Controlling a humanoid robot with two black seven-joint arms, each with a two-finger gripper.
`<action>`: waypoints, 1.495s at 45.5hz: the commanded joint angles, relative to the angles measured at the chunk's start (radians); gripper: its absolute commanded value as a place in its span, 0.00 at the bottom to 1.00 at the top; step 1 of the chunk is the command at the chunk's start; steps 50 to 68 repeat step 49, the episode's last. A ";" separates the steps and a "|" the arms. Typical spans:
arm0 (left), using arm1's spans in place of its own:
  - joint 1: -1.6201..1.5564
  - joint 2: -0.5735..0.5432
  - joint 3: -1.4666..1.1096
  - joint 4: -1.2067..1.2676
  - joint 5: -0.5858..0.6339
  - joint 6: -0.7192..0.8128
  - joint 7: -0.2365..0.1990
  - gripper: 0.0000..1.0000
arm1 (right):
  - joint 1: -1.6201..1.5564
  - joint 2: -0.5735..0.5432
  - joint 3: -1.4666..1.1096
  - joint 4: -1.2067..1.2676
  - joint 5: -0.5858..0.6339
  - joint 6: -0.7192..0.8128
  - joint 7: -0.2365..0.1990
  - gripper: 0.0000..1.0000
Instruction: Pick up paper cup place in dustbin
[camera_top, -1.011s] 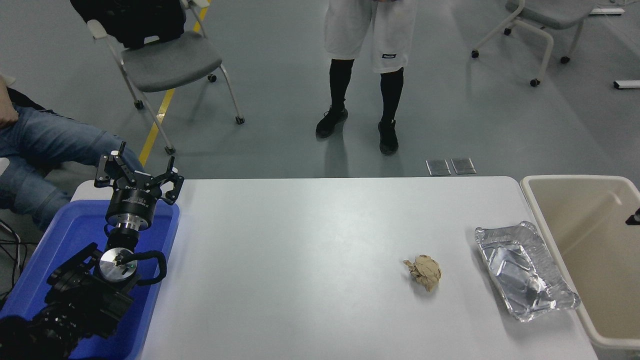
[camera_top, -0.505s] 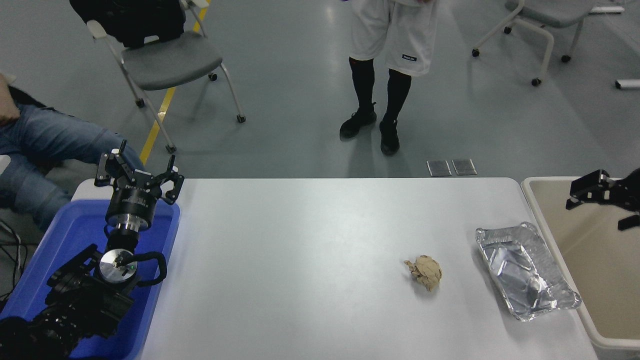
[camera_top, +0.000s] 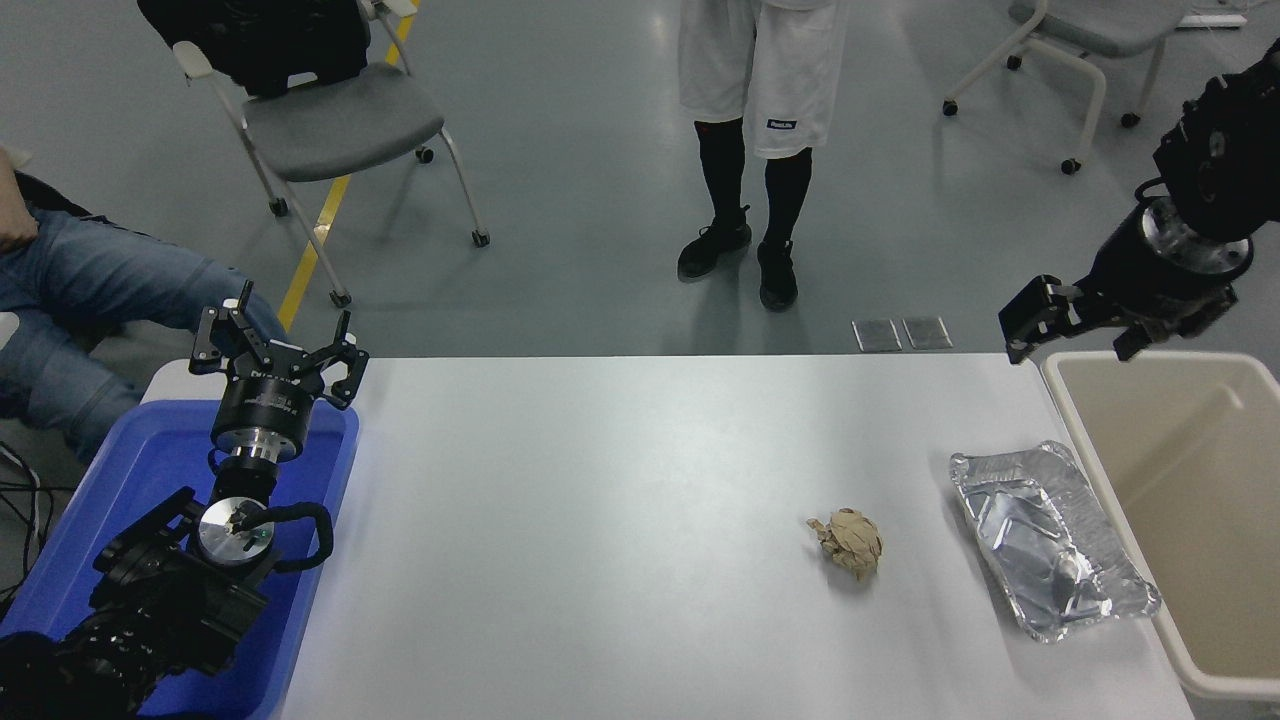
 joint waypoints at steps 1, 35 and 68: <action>0.000 0.000 0.000 0.000 0.000 0.000 0.000 0.99 | 0.038 0.051 -0.003 0.014 -0.010 0.002 -0.001 1.00; 0.000 0.000 0.000 0.000 0.001 0.000 0.000 0.99 | 0.055 0.061 0.017 0.018 0.006 0.002 -0.001 1.00; 0.000 0.000 0.000 0.000 0.003 0.000 0.000 0.99 | 0.045 0.051 0.011 0.018 0.006 0.002 0.001 1.00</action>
